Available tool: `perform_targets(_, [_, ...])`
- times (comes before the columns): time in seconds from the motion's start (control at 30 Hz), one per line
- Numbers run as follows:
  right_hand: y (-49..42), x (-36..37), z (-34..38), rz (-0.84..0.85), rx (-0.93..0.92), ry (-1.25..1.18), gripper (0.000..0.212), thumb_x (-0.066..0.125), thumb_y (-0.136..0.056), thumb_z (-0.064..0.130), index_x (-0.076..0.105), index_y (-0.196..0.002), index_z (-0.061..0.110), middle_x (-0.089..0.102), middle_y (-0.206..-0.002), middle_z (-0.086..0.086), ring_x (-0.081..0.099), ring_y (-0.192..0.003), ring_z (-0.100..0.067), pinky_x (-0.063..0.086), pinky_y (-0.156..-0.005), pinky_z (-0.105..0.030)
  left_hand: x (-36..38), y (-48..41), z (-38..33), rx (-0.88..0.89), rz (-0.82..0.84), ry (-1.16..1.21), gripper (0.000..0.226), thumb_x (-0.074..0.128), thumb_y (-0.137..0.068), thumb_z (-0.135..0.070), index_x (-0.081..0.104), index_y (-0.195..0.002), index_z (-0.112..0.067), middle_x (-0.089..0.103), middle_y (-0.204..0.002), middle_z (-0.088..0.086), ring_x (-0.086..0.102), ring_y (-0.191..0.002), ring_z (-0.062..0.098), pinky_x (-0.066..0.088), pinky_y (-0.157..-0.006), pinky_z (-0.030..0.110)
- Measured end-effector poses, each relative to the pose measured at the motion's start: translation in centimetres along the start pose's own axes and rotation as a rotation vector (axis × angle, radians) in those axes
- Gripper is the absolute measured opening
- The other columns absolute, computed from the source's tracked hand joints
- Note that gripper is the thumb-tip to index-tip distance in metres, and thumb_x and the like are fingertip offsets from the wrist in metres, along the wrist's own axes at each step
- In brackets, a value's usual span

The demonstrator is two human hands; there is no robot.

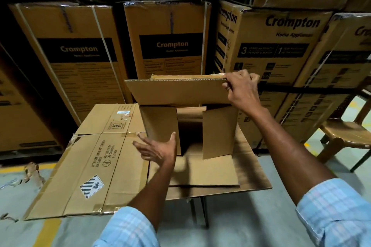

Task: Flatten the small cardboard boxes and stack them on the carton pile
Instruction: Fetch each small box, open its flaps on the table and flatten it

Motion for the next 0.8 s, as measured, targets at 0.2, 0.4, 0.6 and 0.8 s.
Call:
perform_targets(0.2, [-0.7, 1.6, -4.0, 0.008, 0.070, -0.099, 0.030, 0.059, -0.100, 0.028, 0.054, -0.128, 0.031, 0.062, -0.115, 0.002, 0.046, -0.114, -0.021, 0.029, -0.099, -0.045, 1.6, -1.5, -10.0, 0.272, -0.014, -0.007, 0.160, 0.089, -0.050, -0.071, -0.016, -0.162, -0.025, -0.022, -0.166, 0.024, -0.006, -0.156, 0.043, 0.008, -0.119, 0.072])
perform_targets(0.4, [-0.3, 3.1, -7.6, -0.244, 0.347, -0.172, 0.058, 0.068, -0.089, 0.050, 0.048, -0.135, 0.021, 0.044, -0.139, -0.012, 0.037, -0.129, -0.031, 0.033, -0.100, -0.039, 3.3, -1.4, -10.8, 0.305, 0.000, 0.043, 0.121, 0.083, -0.077, -0.032, -0.001, -0.164, -0.024, 0.005, -0.168, 0.025, 0.011, -0.156, 0.041, 0.019, -0.124, 0.050])
perform_targets(0.6, [1.3, 12.3, -8.3, 0.037, 0.459, -0.243, 0.103, 0.068, -0.091, 0.053, -0.006, -0.162, 0.037, -0.021, -0.165, -0.024, 0.004, -0.153, -0.048, 0.025, -0.118, -0.067, 2.6, -2.2, -11.3, 0.487, 0.033, -0.168, 0.081, 0.058, -0.091, -0.009, 0.023, -0.163, -0.019, 0.042, -0.154, 0.016, 0.052, -0.131, 0.038, 0.043, -0.110, 0.044])
perform_targets(0.8, [4.0, 18.6, -5.5, 0.200, 0.617, -0.324, 0.142, 0.071, -0.069, 0.080, -0.028, -0.156, 0.027, -0.043, -0.155, -0.026, -0.018, -0.151, -0.049, 0.008, -0.111, -0.077, 2.6, -4.1, -12.4, 0.550, 0.204, -0.588, 0.095, 0.068, -0.085, -0.011, 0.018, -0.164, -0.028, 0.034, -0.148, 0.024, 0.065, -0.099, 0.035, 0.059, -0.077, 0.037])
Point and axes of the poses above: each hand's wrist, its own y-axis away from the middle knuckle, its own x-axis out of the palm, z = x × y, the point moved 9 cm from there along -y, towards the middle knuckle
